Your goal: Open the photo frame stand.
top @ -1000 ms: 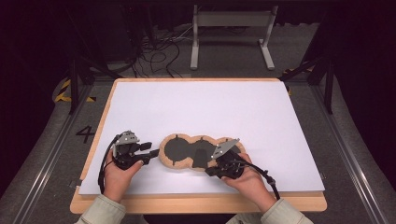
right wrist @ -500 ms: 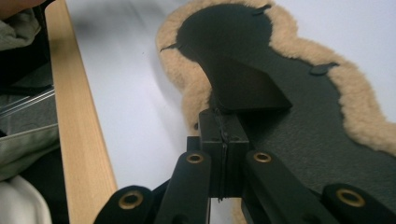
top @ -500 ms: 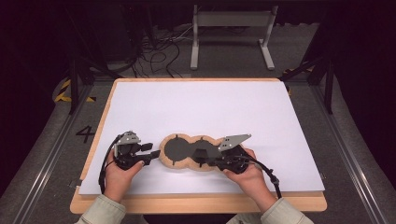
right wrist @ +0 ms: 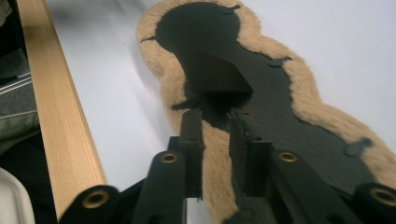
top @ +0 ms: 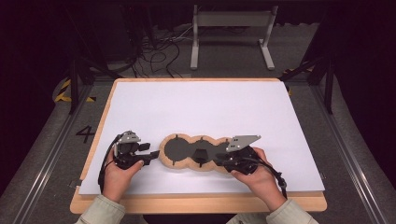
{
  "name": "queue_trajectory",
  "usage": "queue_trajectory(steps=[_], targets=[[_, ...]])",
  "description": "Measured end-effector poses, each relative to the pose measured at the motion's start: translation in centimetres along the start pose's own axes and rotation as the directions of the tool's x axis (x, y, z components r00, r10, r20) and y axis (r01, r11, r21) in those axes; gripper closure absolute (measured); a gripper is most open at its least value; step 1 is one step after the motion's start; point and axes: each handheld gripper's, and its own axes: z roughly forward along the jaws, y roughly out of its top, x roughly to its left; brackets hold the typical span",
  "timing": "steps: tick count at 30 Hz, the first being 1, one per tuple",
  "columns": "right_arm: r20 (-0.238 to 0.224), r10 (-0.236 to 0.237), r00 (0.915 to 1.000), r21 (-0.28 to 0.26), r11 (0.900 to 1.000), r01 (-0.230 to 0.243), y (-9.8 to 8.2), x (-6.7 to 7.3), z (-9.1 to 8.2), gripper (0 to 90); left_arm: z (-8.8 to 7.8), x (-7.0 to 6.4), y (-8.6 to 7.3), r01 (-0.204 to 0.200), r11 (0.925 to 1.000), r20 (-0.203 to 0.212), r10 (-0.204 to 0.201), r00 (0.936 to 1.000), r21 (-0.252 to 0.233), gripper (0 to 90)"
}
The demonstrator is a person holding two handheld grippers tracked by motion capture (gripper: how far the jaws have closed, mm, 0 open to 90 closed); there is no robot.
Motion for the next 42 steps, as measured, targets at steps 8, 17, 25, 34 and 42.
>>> queue_trajectory(steps=[8,17,25,34,42], targets=[[0.069,0.072,0.995,-0.015,0.997,-0.071,-0.4,-1.8,-2.3,59.4,0.1,-0.3,0.2,0.012,0.9985,0.01,-0.012,0.9999,0.053,48.6],[0.133,0.167,0.977,0.013,0.985,-0.17,-1.3,-3.6,-3.1,44.3,0.6,-0.1,0.1,0.042,0.9943,0.043,-0.046,0.998,0.098,51.2],[0.18,0.249,0.9516,0.062,0.963,-0.264,-2.1,-4.7,-2.7,29.6,0.9,0.1,0.1,0.092,0.9902,0.057,-0.098,0.9935,0.105,40.6],[0.169,0.318,0.9328,0.127,0.932,-0.341,-3.3,-5.6,-1.4,20.8,1.6,0.4,0.0,0.131,0.9856,0.07,-0.139,0.9878,0.106,33.0],[0.132,0.395,0.9092,0.168,0.895,-0.413,-4.2,-5.8,-0.8,15.4,2.5,0.4,0.1,0.154,0.9798,0.109,-0.168,0.9797,0.127,30.1]])
